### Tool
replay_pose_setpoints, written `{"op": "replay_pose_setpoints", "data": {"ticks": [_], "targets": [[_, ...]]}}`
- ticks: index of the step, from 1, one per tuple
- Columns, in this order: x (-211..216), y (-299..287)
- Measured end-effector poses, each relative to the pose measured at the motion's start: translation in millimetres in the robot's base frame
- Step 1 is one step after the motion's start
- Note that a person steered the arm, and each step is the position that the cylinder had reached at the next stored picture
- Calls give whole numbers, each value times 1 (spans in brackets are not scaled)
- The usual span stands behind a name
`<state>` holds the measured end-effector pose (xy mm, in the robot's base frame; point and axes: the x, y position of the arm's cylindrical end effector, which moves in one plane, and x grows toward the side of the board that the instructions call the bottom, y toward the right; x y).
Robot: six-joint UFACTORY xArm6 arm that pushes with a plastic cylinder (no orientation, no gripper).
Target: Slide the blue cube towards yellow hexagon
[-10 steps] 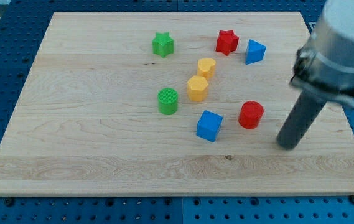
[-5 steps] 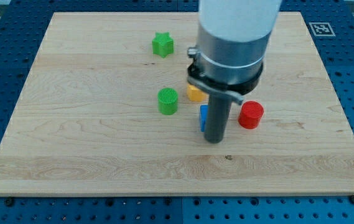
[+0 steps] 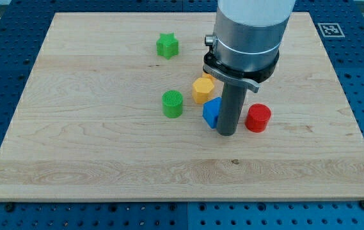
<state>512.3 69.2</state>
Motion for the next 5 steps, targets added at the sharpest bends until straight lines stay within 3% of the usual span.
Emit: {"op": "replay_pose_setpoints", "data": {"ticks": [5], "targets": [[-90,-28]]}}
